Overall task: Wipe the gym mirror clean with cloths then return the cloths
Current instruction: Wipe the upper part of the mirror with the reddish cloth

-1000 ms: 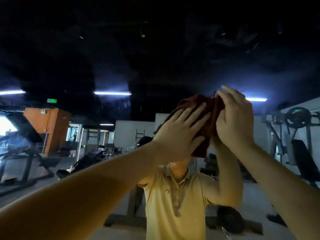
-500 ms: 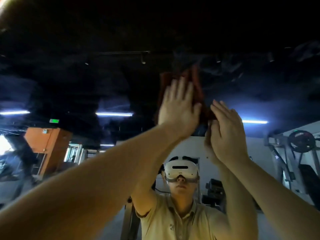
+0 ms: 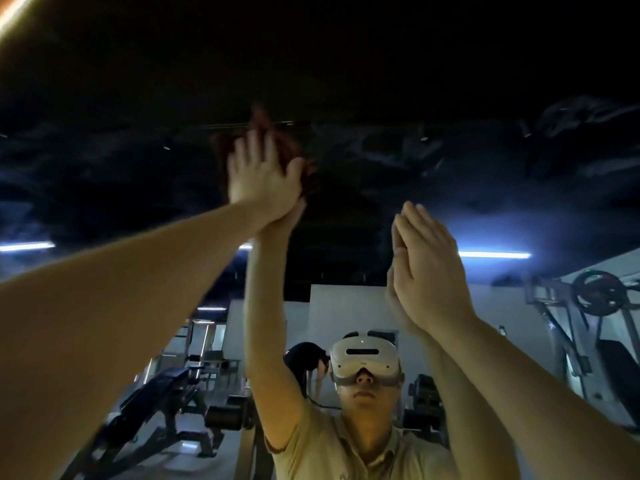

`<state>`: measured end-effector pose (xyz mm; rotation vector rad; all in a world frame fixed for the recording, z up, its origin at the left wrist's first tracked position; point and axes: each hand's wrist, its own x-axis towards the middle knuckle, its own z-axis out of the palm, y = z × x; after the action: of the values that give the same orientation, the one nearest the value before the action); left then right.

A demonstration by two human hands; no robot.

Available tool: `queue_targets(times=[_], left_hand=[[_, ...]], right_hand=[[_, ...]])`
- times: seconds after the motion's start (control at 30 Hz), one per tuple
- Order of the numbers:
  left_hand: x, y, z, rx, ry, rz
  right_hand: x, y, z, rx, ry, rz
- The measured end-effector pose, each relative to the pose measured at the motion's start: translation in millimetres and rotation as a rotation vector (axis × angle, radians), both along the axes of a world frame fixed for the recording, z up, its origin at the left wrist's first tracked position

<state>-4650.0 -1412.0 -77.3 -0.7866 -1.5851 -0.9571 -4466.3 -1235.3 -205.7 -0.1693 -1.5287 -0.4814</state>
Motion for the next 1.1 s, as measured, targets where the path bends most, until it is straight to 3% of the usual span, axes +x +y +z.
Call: queue_targets(times=[0.07,0.17,0.3,0.5,0.63,0.73,0.87,0.97,1.1], left_hand=[[56,41,7,-0.064,0.154,-0.035],[125,85,-11,-0.273,0.405,-0.107],[105,76,-45,-0.503,0.638,-0.132],[-48,-41,-61,-0.156,0.244,0.037],[-34,-42,-56,-0.027,-0.054,-0.005],[39,19,-35,-0.058,0.082,-0.061],[124,81,-23,-0.293,0.383,-0.113],[111,77,-28,-0.449,0.536,-0.133],[32,26,-36,-0.328,0.452,-0.068]], right_hand=[[7,5,-1,-0.013,-0.056,0.132],[20,8,-6,-0.013,0.138,0.186],[26,3,-11,-0.078,0.296,0.115],[19,3,-17,-0.093,0.115,-0.245],[18,4,-19,-0.102,0.064,-0.275],[19,11,-20,-0.075,0.042,-0.227],[22,20,-19,-0.022,0.065,-0.153],[20,21,-20,-0.022,0.099,-0.163],[18,22,-20,-0.033,0.092,-0.203]])
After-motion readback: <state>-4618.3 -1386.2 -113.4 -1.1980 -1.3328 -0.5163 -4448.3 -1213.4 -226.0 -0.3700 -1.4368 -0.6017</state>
